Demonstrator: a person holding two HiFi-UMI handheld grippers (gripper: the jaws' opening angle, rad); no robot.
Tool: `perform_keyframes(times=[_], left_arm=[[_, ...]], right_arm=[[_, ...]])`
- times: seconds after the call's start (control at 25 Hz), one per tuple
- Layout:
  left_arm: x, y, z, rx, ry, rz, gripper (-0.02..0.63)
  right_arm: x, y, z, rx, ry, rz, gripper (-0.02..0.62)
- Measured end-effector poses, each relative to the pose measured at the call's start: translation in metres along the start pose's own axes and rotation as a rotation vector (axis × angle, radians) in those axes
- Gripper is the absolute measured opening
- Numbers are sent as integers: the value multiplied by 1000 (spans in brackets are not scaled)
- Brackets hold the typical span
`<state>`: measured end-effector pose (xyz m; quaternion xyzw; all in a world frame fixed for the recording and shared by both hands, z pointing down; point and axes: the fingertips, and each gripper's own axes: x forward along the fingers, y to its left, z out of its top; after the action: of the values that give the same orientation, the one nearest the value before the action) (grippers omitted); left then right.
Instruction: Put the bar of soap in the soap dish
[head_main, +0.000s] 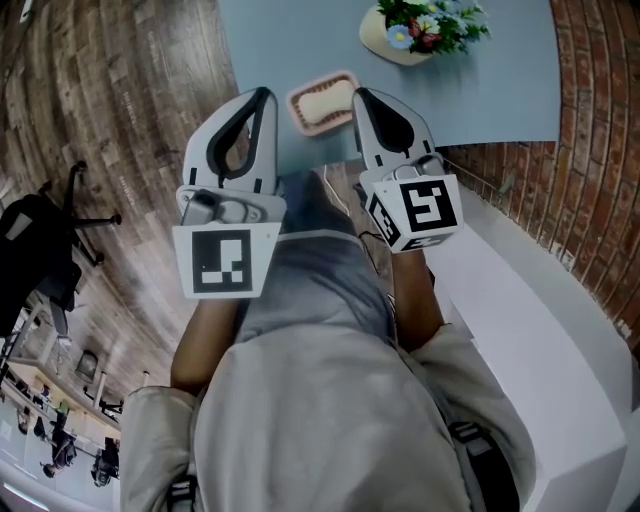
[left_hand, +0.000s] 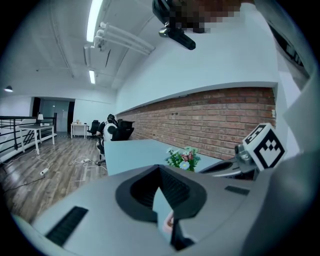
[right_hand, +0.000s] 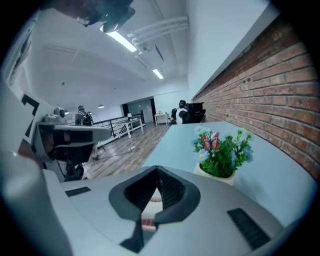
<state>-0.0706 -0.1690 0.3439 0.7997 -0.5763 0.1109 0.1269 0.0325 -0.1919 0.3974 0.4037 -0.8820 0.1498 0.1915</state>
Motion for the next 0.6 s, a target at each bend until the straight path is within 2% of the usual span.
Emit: perform_keyframes(times=[0.2,0.6], left_arm=[[-7,-8,15,10,-34,-6,3],[-28,-31,51,58,-102,-24,3]], right_arm=[[-27,8,35,-19,-97,-7,14],[-81,17,83,-16,-226,-24,12]])
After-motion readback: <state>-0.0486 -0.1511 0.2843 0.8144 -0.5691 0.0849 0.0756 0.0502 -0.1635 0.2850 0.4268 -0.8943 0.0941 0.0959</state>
